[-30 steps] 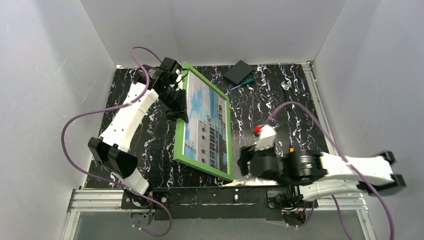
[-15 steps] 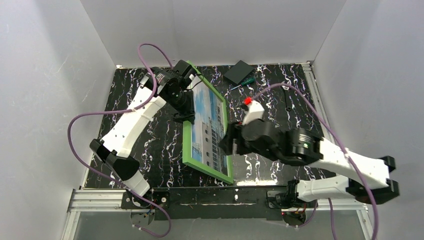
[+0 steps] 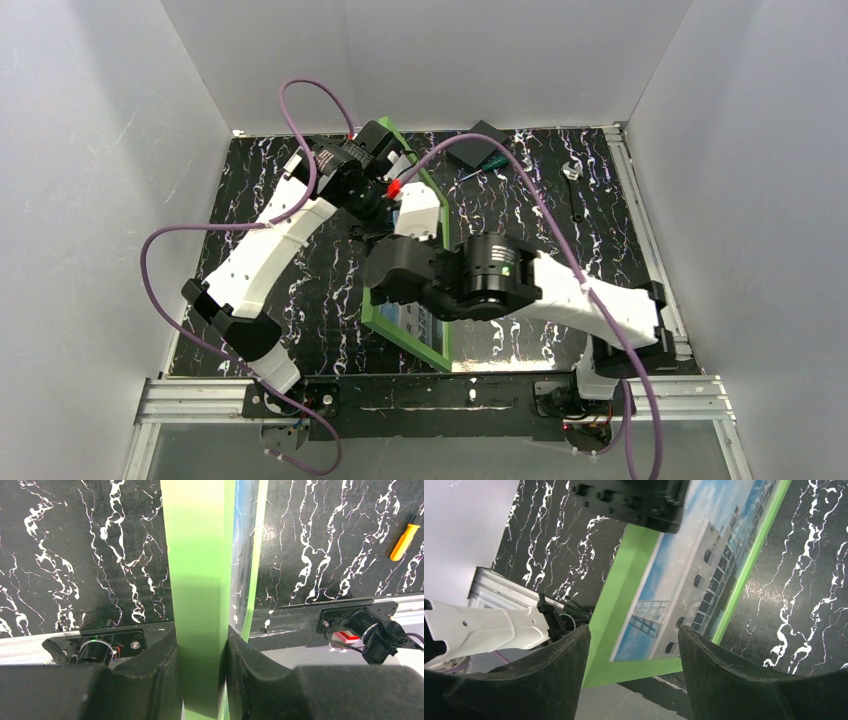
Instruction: Take the photo out of the frame
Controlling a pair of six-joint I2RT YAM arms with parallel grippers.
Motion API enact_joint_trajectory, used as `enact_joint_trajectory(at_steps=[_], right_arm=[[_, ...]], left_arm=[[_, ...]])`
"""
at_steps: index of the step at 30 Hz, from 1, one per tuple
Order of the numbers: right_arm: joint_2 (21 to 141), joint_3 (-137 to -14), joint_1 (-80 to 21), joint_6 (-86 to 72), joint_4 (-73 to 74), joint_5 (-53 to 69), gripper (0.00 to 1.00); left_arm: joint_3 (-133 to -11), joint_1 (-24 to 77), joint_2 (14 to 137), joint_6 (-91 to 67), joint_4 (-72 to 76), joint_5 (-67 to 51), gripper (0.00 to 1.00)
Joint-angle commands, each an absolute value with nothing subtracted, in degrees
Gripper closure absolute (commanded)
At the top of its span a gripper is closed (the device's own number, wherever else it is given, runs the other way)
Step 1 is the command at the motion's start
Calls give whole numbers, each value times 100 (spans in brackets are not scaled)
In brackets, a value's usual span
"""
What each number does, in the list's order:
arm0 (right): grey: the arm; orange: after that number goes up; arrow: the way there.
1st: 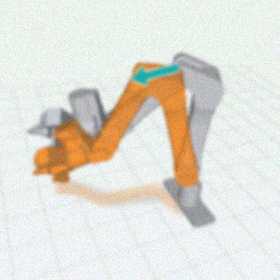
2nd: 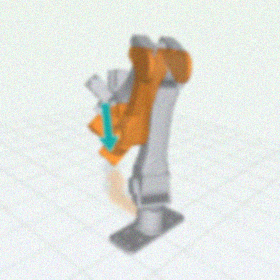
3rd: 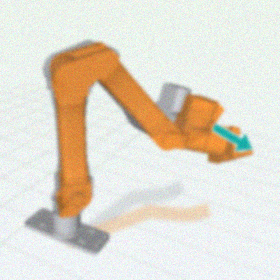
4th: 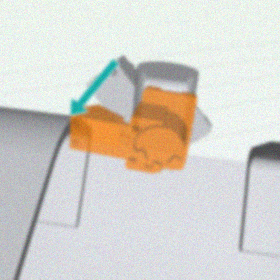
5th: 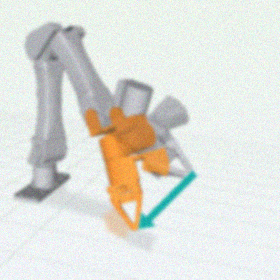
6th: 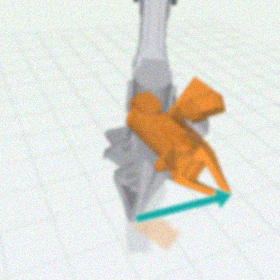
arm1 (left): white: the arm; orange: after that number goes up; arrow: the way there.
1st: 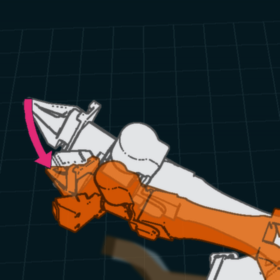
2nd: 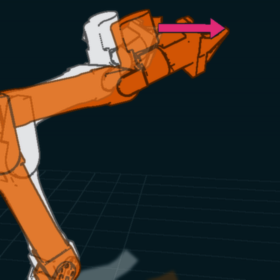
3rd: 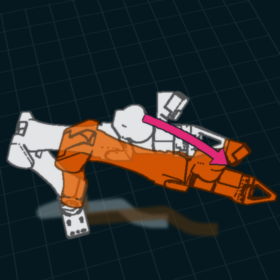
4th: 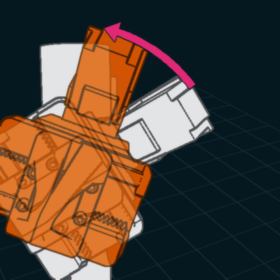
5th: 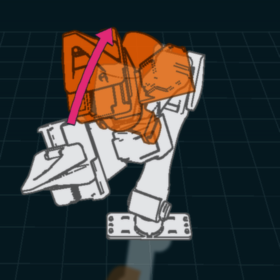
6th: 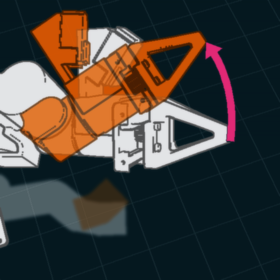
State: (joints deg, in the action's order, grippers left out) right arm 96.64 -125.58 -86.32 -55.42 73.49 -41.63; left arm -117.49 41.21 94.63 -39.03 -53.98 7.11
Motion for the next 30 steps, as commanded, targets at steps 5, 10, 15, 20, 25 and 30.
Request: enact_joint_trajectory(at_steps=[5,10,15,20,25,30], right_arm=[[10408,-13656,-8968,-5342,8010,-4686,27],[10660,-13752,-9027,-5362,8105,-4737,26],[10954,-13995,-9033,-5473,8470,-4979,27],[10933,-13781,-9044,-5115,8106,-4840,27],[11012,-13898,-9053,-5355,8467,-5030,42],[10829,-13611,-9051,-5836,8657,-5094,54]], left_arm=[[-11614,4177,9358,-3757,-5998,1325,100],[-11610,4207,9370,-3754,-5961,1444,100],[-11609,4312,9433,-3828,-5935,1577,100],[-11824,4473,9604,-3890,-6021,1709,100],[-12103,4616,9785,-3967,-6143,1936,100],[-12286,4743,9949,-4307,-6424,2405,100]])
